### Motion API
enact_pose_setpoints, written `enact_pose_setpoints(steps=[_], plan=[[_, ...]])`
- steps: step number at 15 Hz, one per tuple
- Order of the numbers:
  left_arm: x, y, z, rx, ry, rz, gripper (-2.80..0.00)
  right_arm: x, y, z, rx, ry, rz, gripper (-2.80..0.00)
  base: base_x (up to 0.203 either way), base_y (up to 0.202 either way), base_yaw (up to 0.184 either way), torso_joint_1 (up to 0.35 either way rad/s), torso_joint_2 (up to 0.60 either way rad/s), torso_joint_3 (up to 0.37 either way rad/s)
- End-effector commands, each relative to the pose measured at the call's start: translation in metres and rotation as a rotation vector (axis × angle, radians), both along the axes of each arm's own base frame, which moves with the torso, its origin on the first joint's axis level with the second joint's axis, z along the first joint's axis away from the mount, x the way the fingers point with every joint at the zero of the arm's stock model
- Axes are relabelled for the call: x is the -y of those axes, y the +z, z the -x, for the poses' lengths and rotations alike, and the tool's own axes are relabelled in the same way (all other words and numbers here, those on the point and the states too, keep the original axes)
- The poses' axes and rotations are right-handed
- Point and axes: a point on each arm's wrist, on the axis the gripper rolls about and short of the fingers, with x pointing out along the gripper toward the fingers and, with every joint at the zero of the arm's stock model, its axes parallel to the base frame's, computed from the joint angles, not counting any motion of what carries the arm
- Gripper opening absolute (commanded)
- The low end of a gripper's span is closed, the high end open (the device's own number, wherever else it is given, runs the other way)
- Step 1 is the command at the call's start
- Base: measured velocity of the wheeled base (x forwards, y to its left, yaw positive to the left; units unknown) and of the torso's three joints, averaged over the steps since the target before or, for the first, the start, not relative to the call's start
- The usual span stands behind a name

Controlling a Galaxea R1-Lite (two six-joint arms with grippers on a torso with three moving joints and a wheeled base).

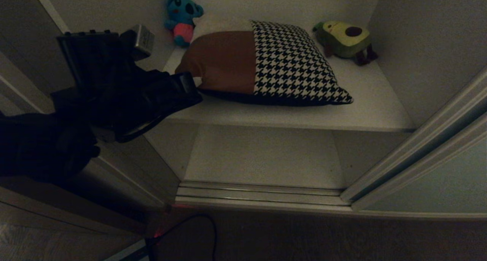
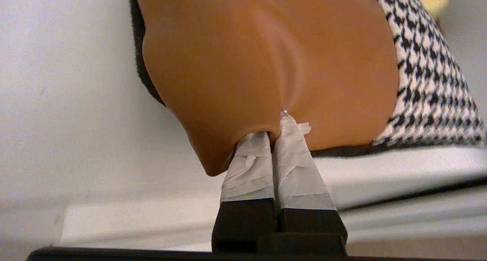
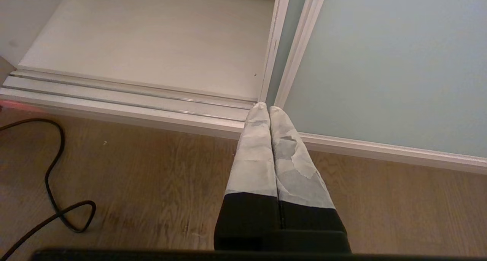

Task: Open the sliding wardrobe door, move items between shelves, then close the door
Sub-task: Place the pillow on the lower shelf

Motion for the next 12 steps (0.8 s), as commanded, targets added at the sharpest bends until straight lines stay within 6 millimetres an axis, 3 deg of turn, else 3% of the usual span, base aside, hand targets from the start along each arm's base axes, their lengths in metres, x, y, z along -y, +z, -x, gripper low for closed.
enact_pose_setpoints(steps=[1, 7, 11, 12], plan=[[-0.012, 0.019, 0.034, 0.004, -0.010, -0.002, -2.80, 0.000, -0.001, 0.000, -0.004, 0.000, 0.000, -2.80, 0.000, 0.000, 0.000, 0.000, 0.00, 0.000], [-0.007, 0.022, 0.075, -0.057, -0.100, -0.082, -2.80, 0.000, -0.001, 0.000, -0.004, 0.000, 0.000, -2.80, 0.000, 0.000, 0.000, 0.000, 0.00, 0.000], [-0.005, 0.007, 0.069, -0.113, -0.085, -0.101, -2.80, 0.000, -0.001, 0.000, -0.004, 0.000, 0.000, -2.80, 0.000, 0.000, 0.000, 0.000, 0.00, 0.000], [-0.005, -0.005, 0.067, -0.147, -0.059, -0.116, -2.80, 0.000, -0.001, 0.000, -0.004, 0.000, 0.000, -2.80, 0.000, 0.000, 0.000, 0.000, 0.00, 0.000]])
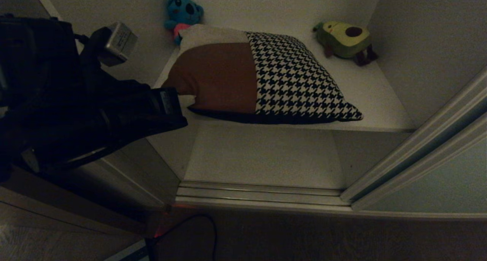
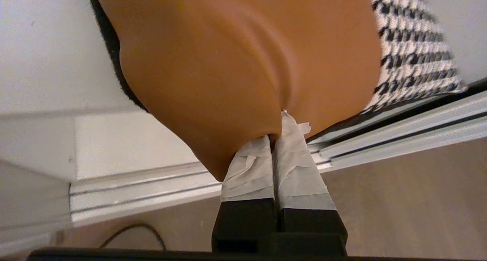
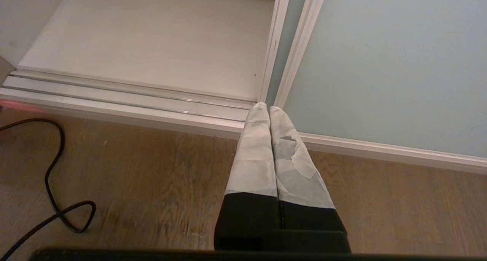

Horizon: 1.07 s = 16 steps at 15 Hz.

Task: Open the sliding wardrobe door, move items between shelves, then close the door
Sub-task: Place the pillow on the lower shelf

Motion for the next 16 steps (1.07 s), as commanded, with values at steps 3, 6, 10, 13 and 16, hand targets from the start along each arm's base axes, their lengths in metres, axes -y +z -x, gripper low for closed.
enact_pose_setpoints(steps=[3, 6, 10, 13, 16], plan=[[0.011, -0.043, -0.031, -0.089, 0.125, -0.050, -2.80, 0.000, -0.001, 0.000, -0.005, 0.000, 0.000, -2.80, 0.000, 0.000, 0.000, 0.000, 0.00, 0.000], [0.019, -0.051, -0.052, -0.028, 0.172, -0.008, -2.80, 0.000, -0.001, 0.000, -0.004, 0.000, 0.000, -2.80, 0.000, 0.000, 0.000, 0.000, 0.00, 0.000], [0.015, -0.036, -0.043, 0.006, 0.164, 0.028, 0.00, 0.000, -0.001, 0.000, -0.003, 0.000, 0.000, -2.80, 0.000, 0.000, 0.000, 0.000, 0.00, 0.000], [0.006, -0.021, -0.026, 0.015, 0.161, 0.042, 0.00, 0.000, -0.001, 0.000, -0.004, 0.000, 0.000, -2.80, 0.000, 0.000, 0.000, 0.000, 0.00, 0.000], [0.000, -0.003, -0.013, -0.082, 0.134, 0.081, 0.00, 0.000, -0.001, 0.000, -0.004, 0.000, 0.000, -2.80, 0.000, 0.000, 0.000, 0.000, 0.00, 0.000]])
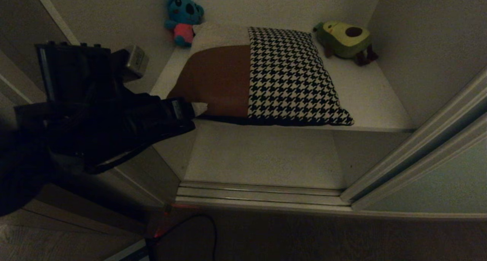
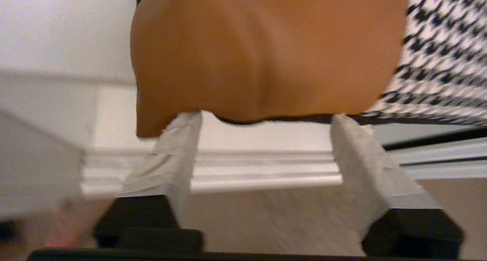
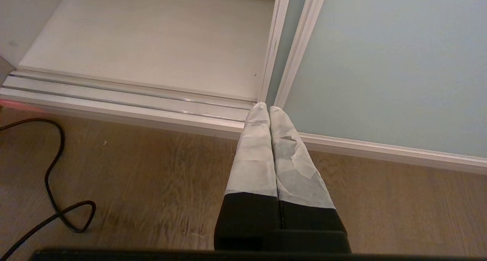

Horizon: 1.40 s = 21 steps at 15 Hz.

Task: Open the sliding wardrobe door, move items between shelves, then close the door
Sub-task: Place the pillow on the lower shelf

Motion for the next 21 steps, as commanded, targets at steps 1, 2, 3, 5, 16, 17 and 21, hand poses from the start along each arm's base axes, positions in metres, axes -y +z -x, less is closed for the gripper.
enact_pose_setpoints(steps=[1, 2, 3, 5, 16, 17, 21], plan=[[-0.007, 0.020, 0.009, -0.023, 0.009, 0.056, 0.00, 0.000, -0.001, 0.000, -0.004, 0.001, 0.000, -2.80, 0.000, 0.000, 0.000, 0.000, 0.00, 0.000], [-0.012, 0.022, 0.006, -0.034, 0.028, 0.062, 0.00, 0.000, -0.001, 0.000, -0.004, 0.001, 0.001, -2.80, 0.000, 0.000, 0.000, 0.000, 0.00, 0.000], [-0.013, 0.024, 0.002, -0.037, 0.031, 0.064, 0.00, 0.000, -0.001, 0.000, -0.003, 0.001, 0.000, -2.80, 0.000, 0.000, 0.000, 0.000, 0.00, 0.000], [-0.015, 0.013, -0.014, -0.097, 0.063, 0.057, 0.00, 0.000, -0.001, 0.000, -0.005, 0.001, 0.000, -2.80, 0.000, 0.000, 0.000, 0.000, 0.00, 0.000], [-0.023, -0.022, -0.047, -0.254, 0.080, 0.215, 0.00, 0.000, -0.001, 0.000, -0.004, 0.001, 0.000, -2.80, 0.000, 0.000, 0.000, 0.000, 0.00, 0.000], [-0.026, -0.020, -0.049, -0.242, 0.061, 0.265, 0.00, 0.000, -0.001, 0.000, -0.004, 0.001, 0.000, -2.80, 0.000, 0.000, 0.000, 0.000, 0.00, 0.000], [-0.029, -0.028, -0.063, -0.112, 0.019, 0.330, 0.00, 0.000, -0.001, 0.000, -0.003, 0.001, 0.002, -2.80, 0.000, 0.000, 0.000, 0.000, 0.00, 0.000]])
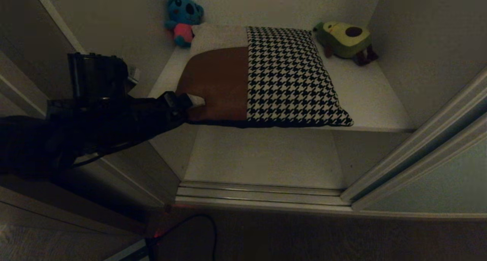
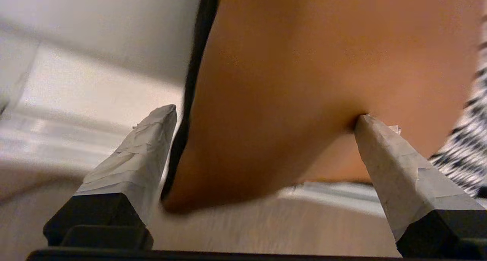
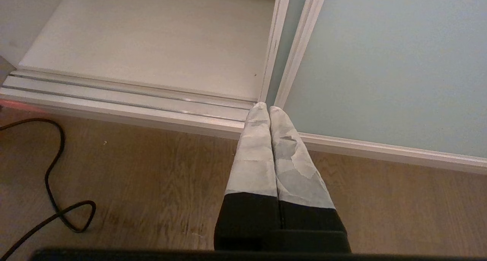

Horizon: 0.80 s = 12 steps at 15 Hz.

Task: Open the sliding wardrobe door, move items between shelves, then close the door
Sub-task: Place the pillow on the lower shelf

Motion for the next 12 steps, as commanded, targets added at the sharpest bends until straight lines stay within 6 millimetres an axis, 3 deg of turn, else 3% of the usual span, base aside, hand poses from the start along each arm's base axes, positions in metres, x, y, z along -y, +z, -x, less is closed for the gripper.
enact_pose_setpoints(steps=[1, 10, 11, 12], plan=[[-0.003, -0.003, -0.007, 0.097, 0.000, 0.035, 0.00, 0.000, -0.001, 0.000, -0.005, 0.000, -0.001, -2.80, 0.000, 0.000, 0.000, 0.000, 0.00, 0.000], [0.000, -0.012, -0.014, 0.194, -0.196, 0.043, 0.00, 0.000, -0.001, 0.000, -0.003, 0.000, 0.000, -2.80, 0.000, 0.000, 0.000, 0.000, 0.00, 0.000], [0.000, -0.014, -0.014, 0.189, -0.202, 0.040, -2.80, 0.000, -0.001, 0.000, -0.003, 0.000, -0.001, -2.80, 0.000, 0.000, 0.000, 0.000, 0.00, 0.000], [0.001, -0.013, -0.014, 0.196, -0.219, 0.034, -2.80, 0.000, -0.001, 0.000, -0.003, 0.000, -0.001, -2.80, 0.000, 0.000, 0.000, 0.000, 0.00, 0.000]])
